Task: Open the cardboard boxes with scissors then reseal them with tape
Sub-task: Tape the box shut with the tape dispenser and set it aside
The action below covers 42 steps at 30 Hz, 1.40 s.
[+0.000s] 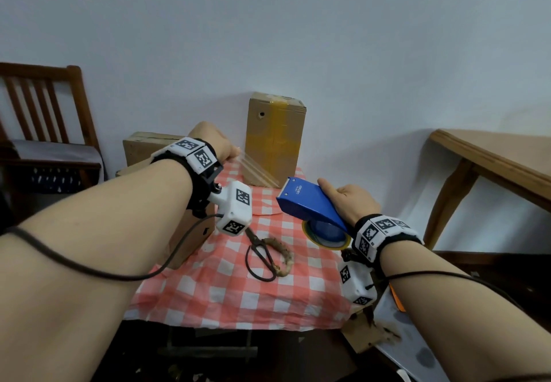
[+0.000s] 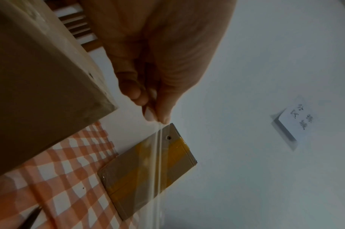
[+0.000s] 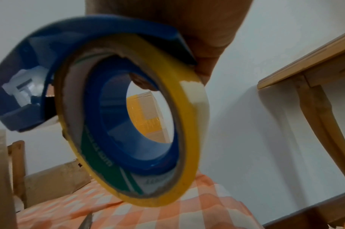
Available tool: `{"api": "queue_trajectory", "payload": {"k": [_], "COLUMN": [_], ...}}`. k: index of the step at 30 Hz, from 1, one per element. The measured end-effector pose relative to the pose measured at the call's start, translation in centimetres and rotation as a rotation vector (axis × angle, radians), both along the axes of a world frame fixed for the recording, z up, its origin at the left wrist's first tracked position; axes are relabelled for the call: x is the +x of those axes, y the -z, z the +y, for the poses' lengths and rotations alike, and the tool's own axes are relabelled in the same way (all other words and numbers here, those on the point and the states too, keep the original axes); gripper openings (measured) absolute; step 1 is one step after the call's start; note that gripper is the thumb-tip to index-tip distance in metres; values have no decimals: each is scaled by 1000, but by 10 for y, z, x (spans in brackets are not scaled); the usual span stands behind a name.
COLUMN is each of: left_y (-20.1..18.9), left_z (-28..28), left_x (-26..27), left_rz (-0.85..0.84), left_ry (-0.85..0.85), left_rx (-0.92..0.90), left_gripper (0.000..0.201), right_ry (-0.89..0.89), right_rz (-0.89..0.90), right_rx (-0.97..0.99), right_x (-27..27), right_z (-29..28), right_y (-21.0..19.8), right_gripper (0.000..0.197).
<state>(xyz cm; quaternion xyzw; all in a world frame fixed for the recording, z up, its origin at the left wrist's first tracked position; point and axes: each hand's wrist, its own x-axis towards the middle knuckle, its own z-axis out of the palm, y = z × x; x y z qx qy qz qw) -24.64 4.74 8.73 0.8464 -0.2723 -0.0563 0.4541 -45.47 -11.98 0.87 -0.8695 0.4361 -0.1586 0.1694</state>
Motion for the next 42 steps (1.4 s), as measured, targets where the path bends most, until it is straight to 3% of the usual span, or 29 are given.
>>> {"api": "queue_trajectory", "payload": {"k": [2, 7, 12, 17, 24, 26, 28, 30, 31, 33, 36, 40, 42], "left_y": [-2, 2, -29, -31, -15, -13, -12, -14, -15, -20, -27, -30, -27], "left_z": [-4, -20, -19, -11, 2, 5, 7, 8, 10, 14, 25, 40, 46], "left_x": [-11, -46, -44, -25, -6, -5, -6, -7, -7, -6, -4, 7, 14], "left_rz": [-96, -514, -660, -549, -188, -118, -62, -15, 7, 40, 64, 108, 119], "left_ry": [33, 204, 249, 190, 257, 282, 297, 300, 297, 286, 254, 222, 199], "left_rx": [33, 141, -20, 50, 19, 9, 3, -22, -42, -69, -97, -86, -51], "left_gripper": [16, 17, 21, 17, 18, 17, 21, 21, 21, 19, 17, 23, 27], "right_ry": [22, 69, 147, 67, -132, -153, -157, -270, -352, -490, -613, -589, -558], "right_rz": [60, 157, 224, 116, 448, 266, -168, -577, -688, -715, -609, -628, -623], "right_rx": [-32, -79, -20, 176, 80, 140, 289, 624, 783, 906, 826, 764, 777], "right_x": [6, 39, 47, 75, 90, 93, 95, 98, 100, 103, 105, 103, 103], "right_z": [3, 11, 9, 7, 7, 9, 14, 28, 37, 50, 63, 66, 68], "right_y": [0, -8, 4, 22, 63, 54, 32, 2, -12, -30, -38, -42, -48], "right_gripper": [70, 54, 49, 38, 31, 30, 28, 31, 38, 48, 40, 11, 9]}}
